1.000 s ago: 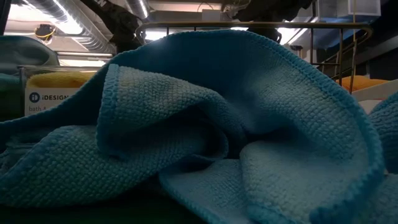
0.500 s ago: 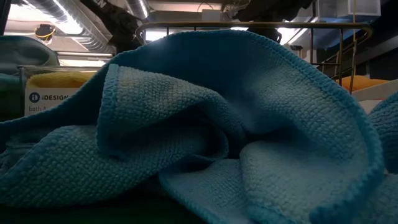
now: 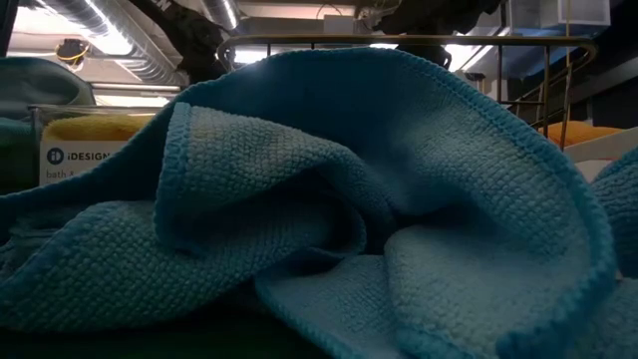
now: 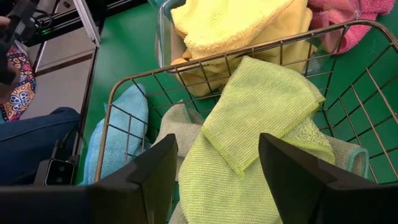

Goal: Sort microfiber towel by color & place in baskets
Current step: Put the pink microfiber cloth into the white bin

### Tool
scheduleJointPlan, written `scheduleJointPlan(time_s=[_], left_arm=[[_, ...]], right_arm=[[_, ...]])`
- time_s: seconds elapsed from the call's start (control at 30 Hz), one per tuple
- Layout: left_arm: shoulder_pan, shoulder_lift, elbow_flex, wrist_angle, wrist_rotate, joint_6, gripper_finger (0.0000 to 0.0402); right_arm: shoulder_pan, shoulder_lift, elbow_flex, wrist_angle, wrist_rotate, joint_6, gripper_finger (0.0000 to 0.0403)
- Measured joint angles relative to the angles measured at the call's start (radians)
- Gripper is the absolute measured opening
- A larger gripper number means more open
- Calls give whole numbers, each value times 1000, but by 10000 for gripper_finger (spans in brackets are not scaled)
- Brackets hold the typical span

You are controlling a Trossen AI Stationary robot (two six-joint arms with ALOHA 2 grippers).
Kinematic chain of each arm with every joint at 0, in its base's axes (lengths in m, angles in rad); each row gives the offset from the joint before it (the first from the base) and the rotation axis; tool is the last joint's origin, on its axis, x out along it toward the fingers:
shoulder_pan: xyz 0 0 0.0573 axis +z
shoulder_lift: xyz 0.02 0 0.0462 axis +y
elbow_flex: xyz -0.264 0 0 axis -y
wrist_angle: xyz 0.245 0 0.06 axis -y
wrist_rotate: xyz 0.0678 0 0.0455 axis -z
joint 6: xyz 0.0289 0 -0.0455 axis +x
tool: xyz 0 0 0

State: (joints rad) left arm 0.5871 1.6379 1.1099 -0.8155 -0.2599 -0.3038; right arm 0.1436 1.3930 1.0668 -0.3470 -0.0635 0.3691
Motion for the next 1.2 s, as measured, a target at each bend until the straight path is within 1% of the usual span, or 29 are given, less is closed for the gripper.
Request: scheduleJointPlan(time_s=[0.2, 0.23, 0.3, 0.33, 0.47, 0.57, 0.73, 0.97, 1.2], left_arm=[[-24, 81, 0, -4, 19, -2, 238], [-27, 98, 0, -8, 36, -9, 238], [-32, 131, 0, -10, 104, -13, 239], [-34, 146, 0, -13, 117, -13, 240], [-37, 180, 0, -14, 109, -3, 236], [-38, 181, 0, -11, 72, -1, 222], [-35, 173, 0, -11, 41, 0, 183], [-35, 157, 0, -25, 48, 0, 106], [-33, 68, 0, -33, 50, 0, 37]], right_arm=[[0, 0, 0, 2, 0, 0, 225], [0, 0, 0, 4, 0, 0, 225], [0, 0, 0, 4, 0, 0, 225], [0, 0, 0, 4, 0, 0, 225], [0, 0, 0, 4, 0, 0, 225], [0, 0, 0, 4, 0, 0, 225], [0, 0, 0, 4, 0, 0, 225], [0, 0, 0, 3, 0, 0, 225], [0, 0, 0, 4, 0, 0, 225]])
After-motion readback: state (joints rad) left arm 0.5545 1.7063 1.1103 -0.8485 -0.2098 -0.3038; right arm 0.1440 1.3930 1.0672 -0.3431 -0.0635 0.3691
